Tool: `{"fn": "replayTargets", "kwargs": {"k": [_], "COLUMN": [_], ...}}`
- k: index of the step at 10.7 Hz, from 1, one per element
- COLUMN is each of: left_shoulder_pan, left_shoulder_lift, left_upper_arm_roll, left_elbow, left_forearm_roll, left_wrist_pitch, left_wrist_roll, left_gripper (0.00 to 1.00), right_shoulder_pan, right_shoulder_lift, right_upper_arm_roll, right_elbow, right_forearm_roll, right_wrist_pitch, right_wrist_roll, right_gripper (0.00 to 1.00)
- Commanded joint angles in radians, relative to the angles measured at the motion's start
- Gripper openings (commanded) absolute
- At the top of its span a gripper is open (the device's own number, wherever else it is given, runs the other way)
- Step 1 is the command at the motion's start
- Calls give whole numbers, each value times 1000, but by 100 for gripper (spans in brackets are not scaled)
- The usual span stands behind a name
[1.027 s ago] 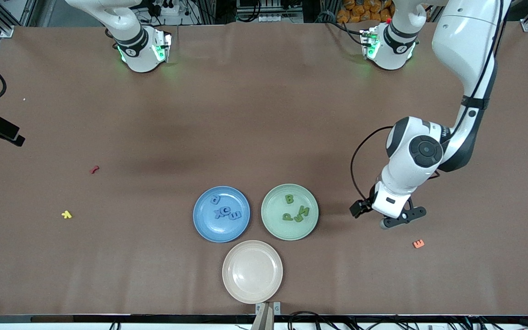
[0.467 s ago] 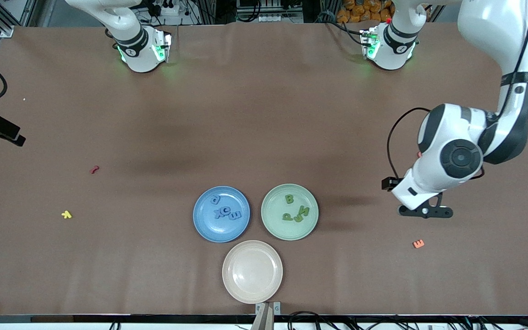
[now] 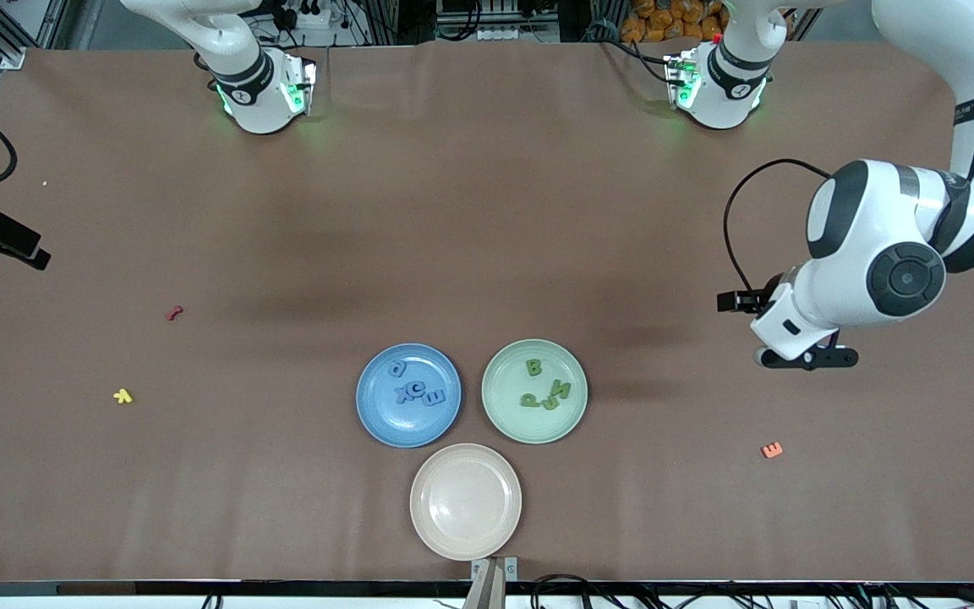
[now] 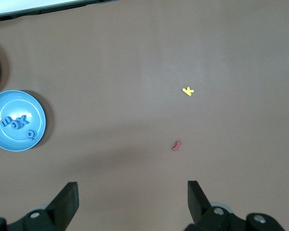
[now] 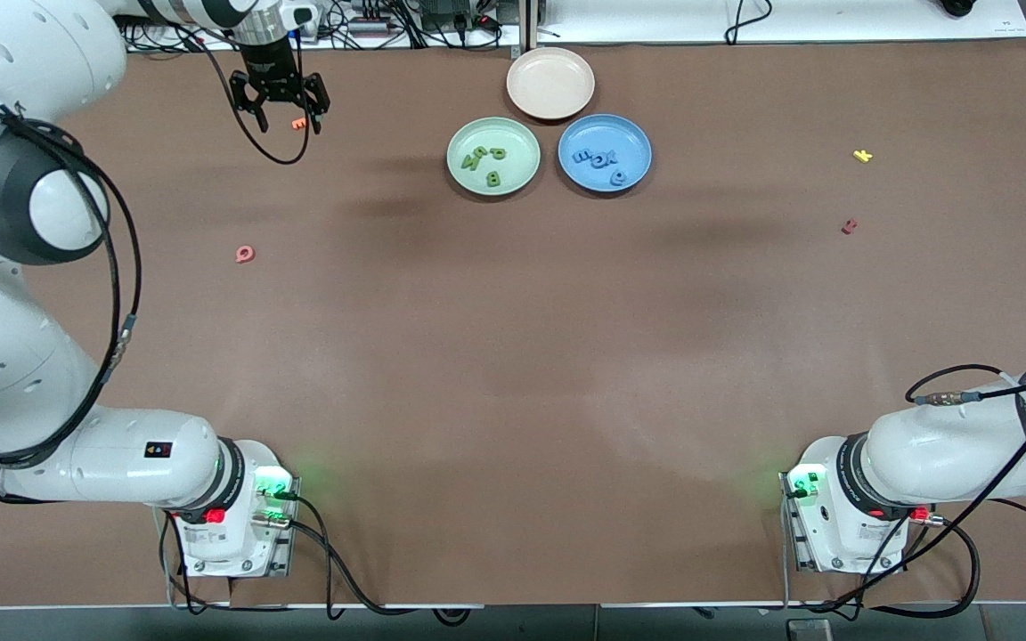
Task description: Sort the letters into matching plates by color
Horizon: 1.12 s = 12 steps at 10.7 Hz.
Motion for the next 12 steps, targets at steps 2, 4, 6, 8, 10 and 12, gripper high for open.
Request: {"fn": "replayTargets", "kwargs": {"k": [2,4,6,8,10,12], "left_shoulder_pan": [22,26,28,28,40,59], "left_shoulder_lift": [-190,-257,-346,-362,-385,-394], "left_upper_arm_roll": [-11,-12,-11,-11,-11,-11], "left_elbow": [-237,-329,-476,-514,-528,-503], "left_forearm_roll": [-83,-84,-86,-97,-97,-97], "left_wrist_pitch": [18,44,151,183,183,183], "left_wrist_roll": [-19,-18,-7,-4,7,38], "left_gripper": [100,100,100,100,100,100], "right_shoulder_pan": [-5,-4,-5,-5,-4,-2], "right_shoulder_lift": [-3,-3,-3,-3,-1,0], "right_upper_arm_roll": [10,10,10,8,10,10], "right_elbow": [4,4,4,4,4,4], "right_forearm_roll": [-18,-18,-18,-18,-17,-15], "right_wrist_pitch": [-8,-8,-8,-8,-8,-8], "right_wrist_roll": [2,2,3,2,-14,-87], "right_gripper": [100,100,100,100,100,100]}}
